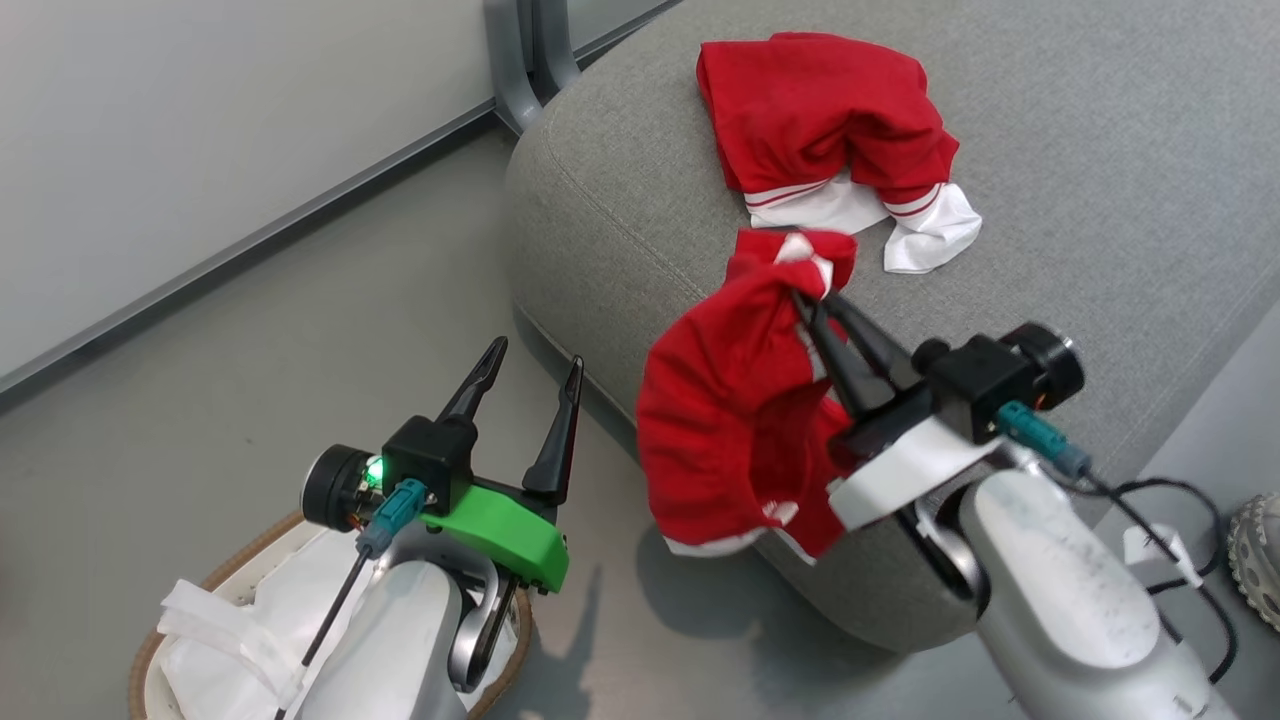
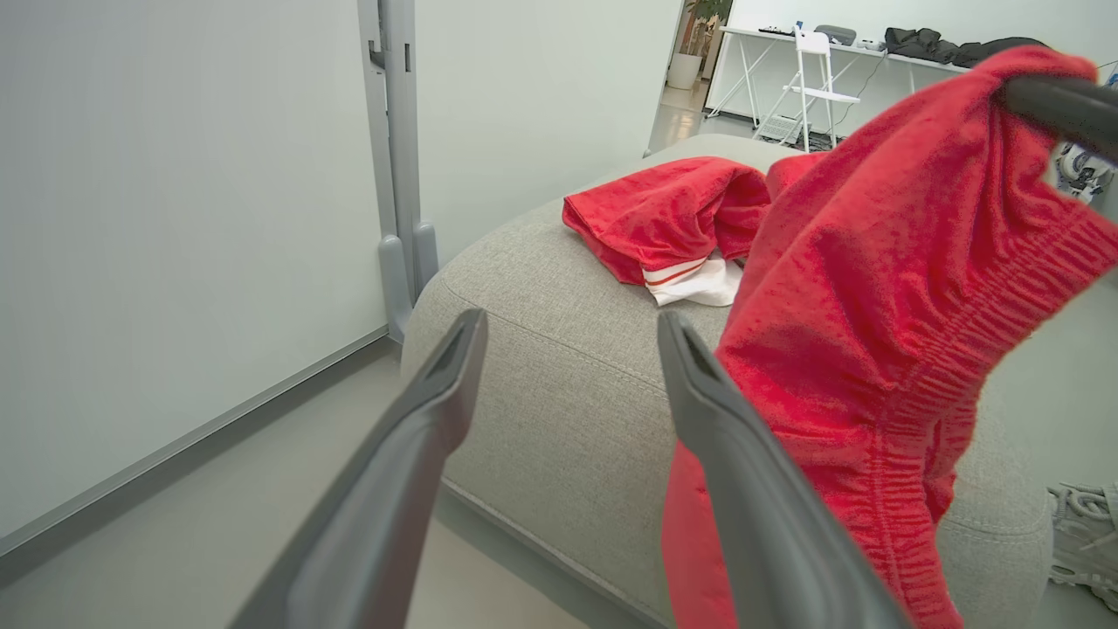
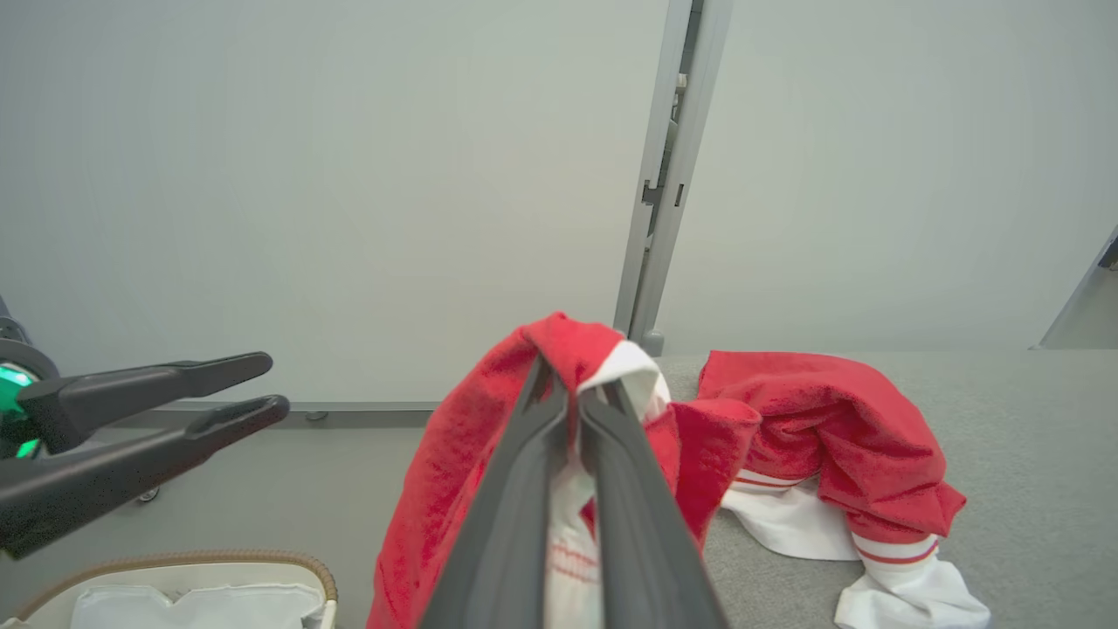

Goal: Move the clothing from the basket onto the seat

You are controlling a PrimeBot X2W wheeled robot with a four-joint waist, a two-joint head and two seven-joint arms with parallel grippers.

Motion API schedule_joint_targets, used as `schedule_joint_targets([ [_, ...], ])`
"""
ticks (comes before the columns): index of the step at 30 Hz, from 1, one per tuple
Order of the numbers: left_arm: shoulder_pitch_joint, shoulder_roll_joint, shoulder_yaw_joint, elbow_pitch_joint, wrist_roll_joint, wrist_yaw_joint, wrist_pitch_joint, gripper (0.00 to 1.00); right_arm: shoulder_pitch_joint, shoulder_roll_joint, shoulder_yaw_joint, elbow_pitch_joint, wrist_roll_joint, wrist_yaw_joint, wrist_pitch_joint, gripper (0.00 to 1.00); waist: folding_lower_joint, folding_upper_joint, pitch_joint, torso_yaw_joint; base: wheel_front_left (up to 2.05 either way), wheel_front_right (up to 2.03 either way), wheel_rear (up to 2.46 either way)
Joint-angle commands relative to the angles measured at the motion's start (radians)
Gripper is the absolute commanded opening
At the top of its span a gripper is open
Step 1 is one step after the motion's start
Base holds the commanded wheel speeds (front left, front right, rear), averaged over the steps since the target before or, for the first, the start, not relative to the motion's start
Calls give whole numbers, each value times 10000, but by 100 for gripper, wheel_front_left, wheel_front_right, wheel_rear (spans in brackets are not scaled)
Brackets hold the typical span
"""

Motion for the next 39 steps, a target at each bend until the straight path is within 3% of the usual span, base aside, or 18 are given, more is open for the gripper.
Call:
schedule_joint_targets([
  [1, -195, 119, -35, -30, -25, -46, -4, 100, -403, -271, -88, -86, -144, -14, -3, 0, 0, -1, 211, -46, 0, 0, 0],
  [12, -118, 529, 6, -237, 106, -48, -5, 100, -4217, -2546, -586, 401, -588, -15, -3, 0, 0, -1, 1023, 1, 0, 0, 0],
  [20, -558, 706, -417, -374, 202, -47, -4, 100, -6254, -3741, -1779, 1493, -1332, -16, -3, 0, 0, -1, 1811, 518, 0, 0, 0],
  [31, -1221, 1059, -838, -491, 193, -43, -5, 100, -7350, -4104, -4215, 2804, -2983, -16, -2, 0, 0, -1, 2986, 1081, 0, 0, 0],
  [39, -1652, 1327, -1027, -481, 244, -43, -5, 100, -6580, -3406, -5489, 3740, -3415, -15, -2, 0, 0, -1, 3871, 1424, 0, 0, 0],
])
